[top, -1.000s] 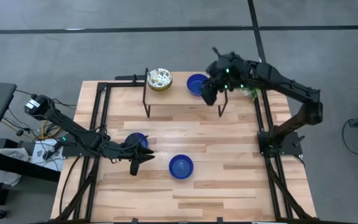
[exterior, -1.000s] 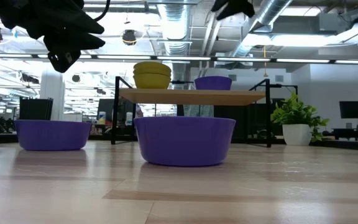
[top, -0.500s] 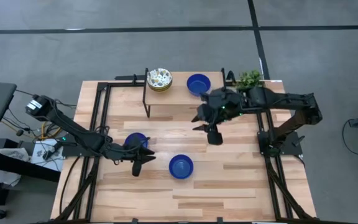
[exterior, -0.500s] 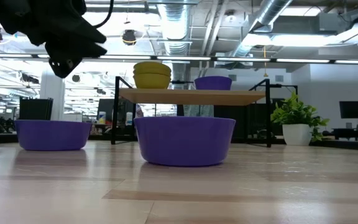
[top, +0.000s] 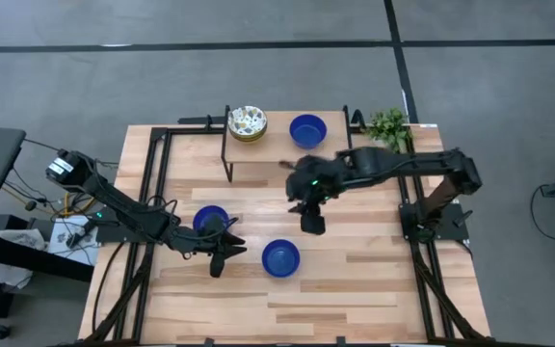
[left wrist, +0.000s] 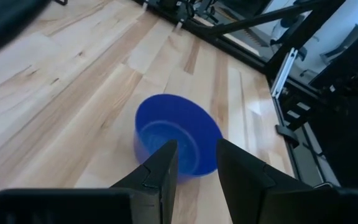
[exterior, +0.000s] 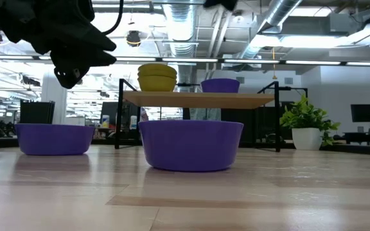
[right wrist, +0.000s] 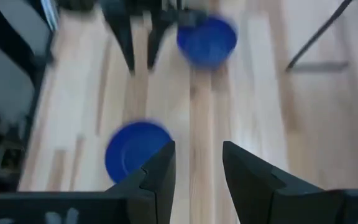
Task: Pick & Place Mini bowls
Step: Stack the right blue bowl on top of the blue bowl on the shelf
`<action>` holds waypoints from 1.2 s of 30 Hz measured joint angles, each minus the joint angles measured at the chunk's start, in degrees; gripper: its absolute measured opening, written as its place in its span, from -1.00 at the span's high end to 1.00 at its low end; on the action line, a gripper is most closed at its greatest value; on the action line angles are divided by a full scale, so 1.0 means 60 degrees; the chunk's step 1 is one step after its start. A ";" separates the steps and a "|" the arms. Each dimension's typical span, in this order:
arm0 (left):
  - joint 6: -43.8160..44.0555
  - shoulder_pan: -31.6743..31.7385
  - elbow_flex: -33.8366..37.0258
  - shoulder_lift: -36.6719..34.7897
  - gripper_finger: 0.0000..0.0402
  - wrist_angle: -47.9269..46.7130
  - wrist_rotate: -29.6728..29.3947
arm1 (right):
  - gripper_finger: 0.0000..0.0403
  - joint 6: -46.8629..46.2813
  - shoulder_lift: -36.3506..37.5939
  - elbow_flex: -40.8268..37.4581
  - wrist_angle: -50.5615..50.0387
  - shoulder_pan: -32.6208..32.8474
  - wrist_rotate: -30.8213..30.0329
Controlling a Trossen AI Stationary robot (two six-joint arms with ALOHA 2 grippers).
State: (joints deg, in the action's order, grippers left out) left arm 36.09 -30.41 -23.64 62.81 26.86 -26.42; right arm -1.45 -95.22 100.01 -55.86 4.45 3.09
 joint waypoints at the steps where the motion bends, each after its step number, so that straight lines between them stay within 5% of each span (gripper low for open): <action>1: 0.0038 0.0000 0.0000 0.0026 0.46 0.0053 0.0016 | 0.39 0.0027 -0.0285 -0.0004 -0.0114 0.0011 0.0020; 21: 0.0036 -0.0036 0.0004 0.0332 0.46 0.0530 0.0077 | 0.42 0.0505 -0.4143 -0.0004 0.1071 0.0555 0.0507; 36: 0.0033 -0.0062 0.0004 0.0352 0.46 0.0531 0.0093 | 0.42 0.0270 -0.4805 -0.0004 0.1257 0.0779 0.0492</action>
State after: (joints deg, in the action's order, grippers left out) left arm 36.29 -30.79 -23.62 64.93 30.04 -25.87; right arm 0.16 -124.06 99.98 -48.31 9.12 6.04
